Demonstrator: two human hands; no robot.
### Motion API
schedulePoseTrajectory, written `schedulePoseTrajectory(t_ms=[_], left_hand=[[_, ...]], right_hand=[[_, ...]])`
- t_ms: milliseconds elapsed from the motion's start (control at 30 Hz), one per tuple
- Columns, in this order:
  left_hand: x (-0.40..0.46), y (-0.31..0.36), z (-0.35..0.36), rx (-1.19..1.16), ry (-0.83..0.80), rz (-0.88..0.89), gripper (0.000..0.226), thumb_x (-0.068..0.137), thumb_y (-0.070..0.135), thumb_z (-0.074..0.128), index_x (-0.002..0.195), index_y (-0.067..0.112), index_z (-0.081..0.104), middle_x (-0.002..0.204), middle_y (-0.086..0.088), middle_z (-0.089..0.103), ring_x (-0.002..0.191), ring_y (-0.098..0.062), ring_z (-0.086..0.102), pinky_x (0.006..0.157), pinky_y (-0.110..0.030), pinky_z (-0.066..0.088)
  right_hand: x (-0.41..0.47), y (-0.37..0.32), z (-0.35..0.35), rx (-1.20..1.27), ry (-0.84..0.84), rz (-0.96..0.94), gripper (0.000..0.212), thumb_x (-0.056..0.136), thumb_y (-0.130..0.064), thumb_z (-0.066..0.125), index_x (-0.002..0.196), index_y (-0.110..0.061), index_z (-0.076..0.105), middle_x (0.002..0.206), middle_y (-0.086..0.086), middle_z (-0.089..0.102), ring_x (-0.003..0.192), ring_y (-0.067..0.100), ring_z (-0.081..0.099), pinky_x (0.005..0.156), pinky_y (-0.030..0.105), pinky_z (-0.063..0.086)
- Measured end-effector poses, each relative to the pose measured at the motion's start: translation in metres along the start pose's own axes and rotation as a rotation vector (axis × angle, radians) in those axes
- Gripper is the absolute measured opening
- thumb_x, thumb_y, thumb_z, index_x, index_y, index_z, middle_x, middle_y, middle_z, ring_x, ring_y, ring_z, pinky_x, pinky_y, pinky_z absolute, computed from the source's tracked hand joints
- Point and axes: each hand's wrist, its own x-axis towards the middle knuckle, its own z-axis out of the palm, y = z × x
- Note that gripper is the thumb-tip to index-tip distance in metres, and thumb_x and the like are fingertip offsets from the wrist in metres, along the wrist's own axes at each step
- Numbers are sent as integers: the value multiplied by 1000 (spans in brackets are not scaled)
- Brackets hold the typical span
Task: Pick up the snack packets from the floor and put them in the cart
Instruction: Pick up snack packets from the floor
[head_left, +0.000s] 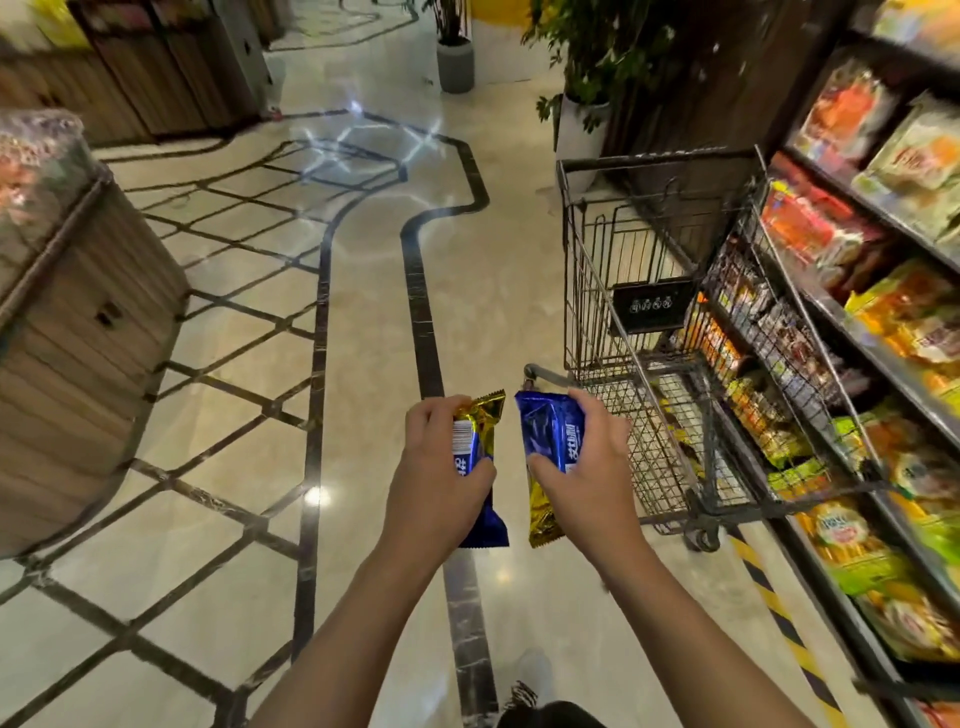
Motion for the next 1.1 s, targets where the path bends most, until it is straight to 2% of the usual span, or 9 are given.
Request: schedulePoseTrajectory(t_ms=[133,267,367,500,633,700,800,967,1100], left_hand=[[47,20,28,-8,-30,2,64,83,15,73,135,34,40,135,14,33,105,-8,54,71,-6,38],[93,30,49,-11,-73,30,66,83,15,73,136,34,40,135,14,34,109,-10,54,77,-11,46],[134,32,64,-4,-115,41,65,82,14,73,135,34,40,134,14,33,110,-10,53,77,-10,45],[197,28,86,-1,-204,69,66,82,15,73,136,33,40,135,14,33,109,-6,51,74,-4,40],[268,25,103,-12,-316,126,65,83,13,72,136,32,41,134,15,32,101,12,49,66,3,40],[304,23,110,10,-381,150,65,83,14,71,138,31,41,136,14,32,98,6,50,67,5,38],[348,23,123,35,-458,205,62,83,19,70,135,35,40,134,16,32,102,-1,50,64,-2,41],[403,38,150,17,-580,293,60,80,20,70,130,38,41,129,19,31,102,-4,55,79,-25,56],[427,51,180,5,-667,341,61,80,20,70,132,36,42,133,15,34,105,-6,55,77,-16,51]], right_hand=[[53,7,-16,3,10,7,76,80,-17,73,142,-35,34,127,-7,32,101,1,50,65,2,43],[95,18,-26,34,34,63,74,82,-16,74,139,-41,34,126,-11,32,98,-18,44,62,-1,40],[128,28,-26,21,57,124,74,82,-16,74,141,-38,34,129,-9,32,97,-7,46,62,1,41],[177,42,-21,3,127,205,74,81,-18,75,140,-37,35,130,-7,33,104,5,49,77,10,45],[233,49,-17,-49,206,269,75,80,-19,74,141,-37,35,126,-7,33,95,-6,45,64,1,38],[260,49,-16,-69,245,317,74,79,-19,74,139,-38,35,126,-6,34,95,-12,43,63,2,38],[295,49,-13,-75,294,376,73,79,-19,74,138,-39,35,125,-6,33,95,-23,41,62,2,39],[333,52,-15,-39,381,456,70,82,-15,73,138,-36,36,121,-4,32,91,-33,36,66,-5,35],[356,62,-24,3,436,510,71,82,-12,73,139,-35,36,124,-5,33,92,-33,38,67,-5,36]])
